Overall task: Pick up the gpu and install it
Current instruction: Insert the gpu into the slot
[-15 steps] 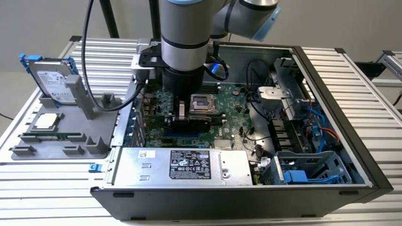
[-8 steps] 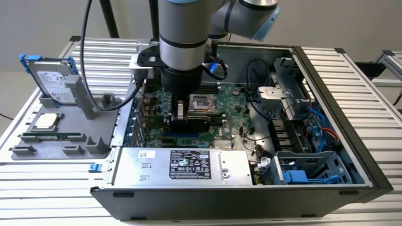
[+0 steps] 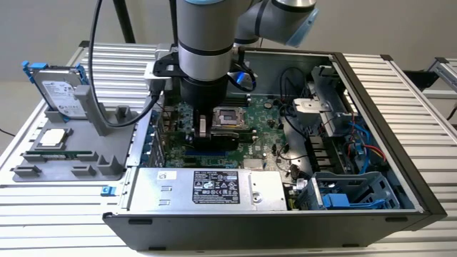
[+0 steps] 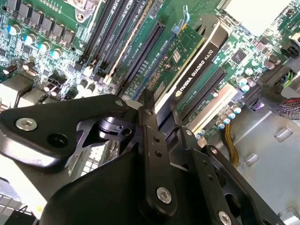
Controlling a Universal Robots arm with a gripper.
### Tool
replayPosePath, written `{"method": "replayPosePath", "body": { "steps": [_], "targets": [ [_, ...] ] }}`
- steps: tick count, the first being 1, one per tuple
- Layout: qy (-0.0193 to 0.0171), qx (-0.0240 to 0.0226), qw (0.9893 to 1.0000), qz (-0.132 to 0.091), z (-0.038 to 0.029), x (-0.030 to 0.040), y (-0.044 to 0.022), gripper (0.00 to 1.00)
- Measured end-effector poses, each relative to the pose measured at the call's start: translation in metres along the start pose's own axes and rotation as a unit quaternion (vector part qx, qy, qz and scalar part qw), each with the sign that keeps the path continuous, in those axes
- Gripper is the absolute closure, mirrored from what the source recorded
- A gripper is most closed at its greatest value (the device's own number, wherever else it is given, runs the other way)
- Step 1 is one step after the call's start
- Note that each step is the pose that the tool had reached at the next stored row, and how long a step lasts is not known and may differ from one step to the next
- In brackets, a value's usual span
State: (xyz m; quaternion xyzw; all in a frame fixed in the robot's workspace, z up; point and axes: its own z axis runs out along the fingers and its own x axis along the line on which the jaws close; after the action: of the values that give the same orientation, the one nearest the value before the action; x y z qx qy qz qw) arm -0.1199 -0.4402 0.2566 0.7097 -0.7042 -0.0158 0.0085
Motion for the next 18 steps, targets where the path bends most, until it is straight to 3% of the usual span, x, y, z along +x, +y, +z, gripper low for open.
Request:
{"method": "replayPosePath", "body": {
  "steps": [10,18],
  "targets": [
    [0.0000,-0.0013,1.0000,0.002,0.0007,0.0024,0.0000,1.00],
    [0.0003,-0.0016,1.0000,0.003,0.0058,0.0026,-0.0007,1.00]
  ]
}}
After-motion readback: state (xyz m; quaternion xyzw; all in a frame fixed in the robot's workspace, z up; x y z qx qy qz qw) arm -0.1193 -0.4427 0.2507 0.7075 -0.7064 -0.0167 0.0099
